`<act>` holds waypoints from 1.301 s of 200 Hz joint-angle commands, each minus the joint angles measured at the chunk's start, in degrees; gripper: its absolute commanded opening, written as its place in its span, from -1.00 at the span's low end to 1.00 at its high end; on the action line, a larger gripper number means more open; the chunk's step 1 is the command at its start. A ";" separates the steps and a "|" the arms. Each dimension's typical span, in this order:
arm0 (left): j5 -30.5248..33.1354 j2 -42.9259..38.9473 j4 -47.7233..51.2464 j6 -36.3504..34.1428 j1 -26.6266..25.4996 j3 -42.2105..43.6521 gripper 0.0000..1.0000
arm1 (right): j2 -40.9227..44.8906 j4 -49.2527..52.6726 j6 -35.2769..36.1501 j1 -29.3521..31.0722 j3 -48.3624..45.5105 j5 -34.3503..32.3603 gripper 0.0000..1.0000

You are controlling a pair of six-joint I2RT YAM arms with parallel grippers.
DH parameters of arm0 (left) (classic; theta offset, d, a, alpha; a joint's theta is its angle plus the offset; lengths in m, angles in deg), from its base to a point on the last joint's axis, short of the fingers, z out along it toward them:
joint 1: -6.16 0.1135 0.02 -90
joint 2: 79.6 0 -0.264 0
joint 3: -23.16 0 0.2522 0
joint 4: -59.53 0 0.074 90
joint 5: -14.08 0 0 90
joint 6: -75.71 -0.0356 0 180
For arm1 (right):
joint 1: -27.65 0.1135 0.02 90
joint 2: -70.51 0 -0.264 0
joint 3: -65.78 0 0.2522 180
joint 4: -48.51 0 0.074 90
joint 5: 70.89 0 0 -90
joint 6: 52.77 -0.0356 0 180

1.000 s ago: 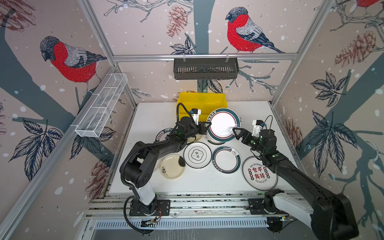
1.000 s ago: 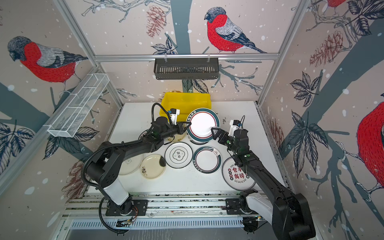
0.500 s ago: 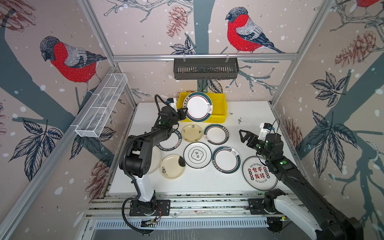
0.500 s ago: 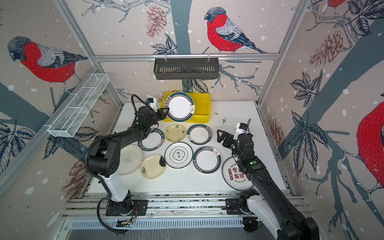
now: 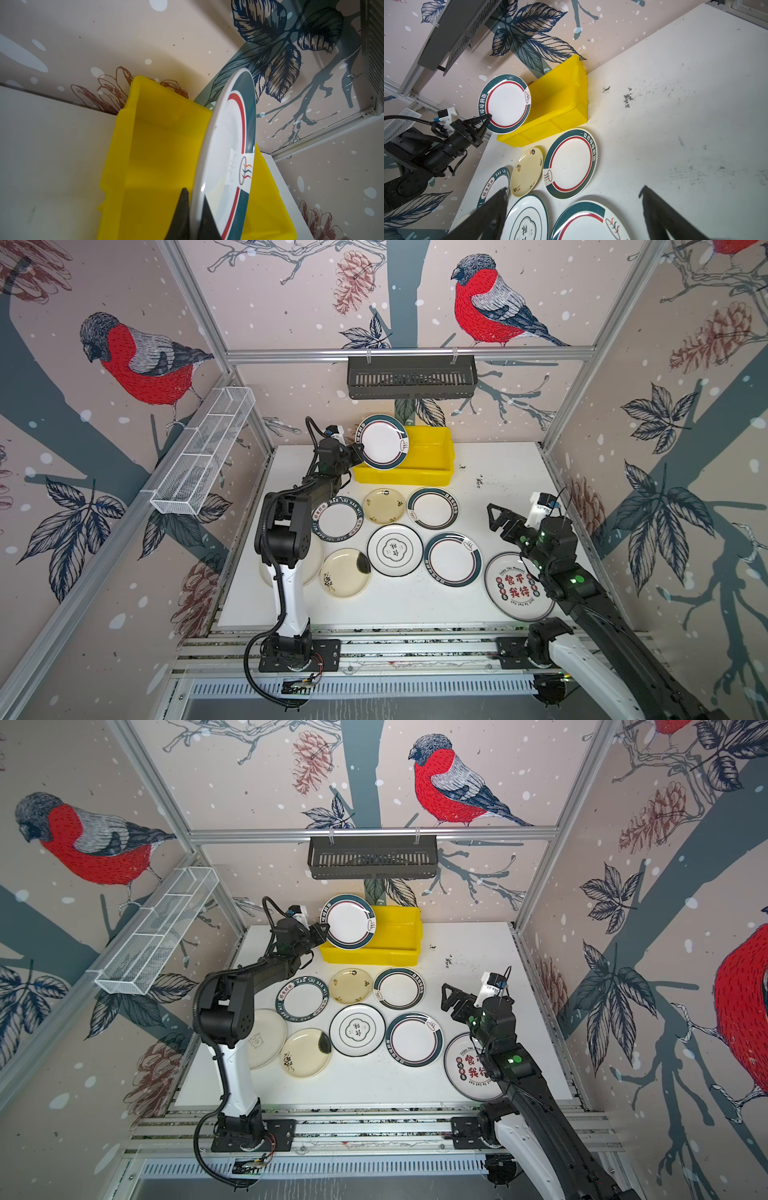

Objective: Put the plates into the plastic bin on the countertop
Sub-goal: 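Release with the right gripper while the left gripper lowers the plate into the bin, then withdraw the open left gripper while the right gripper reaches the 'Enjoy The Moment' plate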

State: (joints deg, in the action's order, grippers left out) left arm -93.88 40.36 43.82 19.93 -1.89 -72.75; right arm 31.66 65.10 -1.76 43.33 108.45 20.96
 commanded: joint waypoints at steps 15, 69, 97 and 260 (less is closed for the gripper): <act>3.24 3.76 4.58 -5.18 0.14 -4.79 -0.98 | 1.58 1.73 0.84 -0.05 -0.77 -2.37 1.00; 5.39 6.99 7.93 -7.39 0.06 -8.78 -0.95 | 2.11 3.33 1.28 -0.29 -0.34 -2.59 1.00; 6.37 7.23 8.82 -8.45 -0.29 -9.23 -0.73 | 2.46 3.54 1.39 -0.26 -0.69 -2.65 1.00; 7.86 -5.59 2.53 -12.32 -2.99 3.25 0.51 | -12.25 26.20 0.76 -5.48 7.31 -7.40 1.00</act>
State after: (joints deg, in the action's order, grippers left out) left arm -87.74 39.42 51.14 8.81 -4.17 -74.74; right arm 22.02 84.40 -0.34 38.87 114.52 14.40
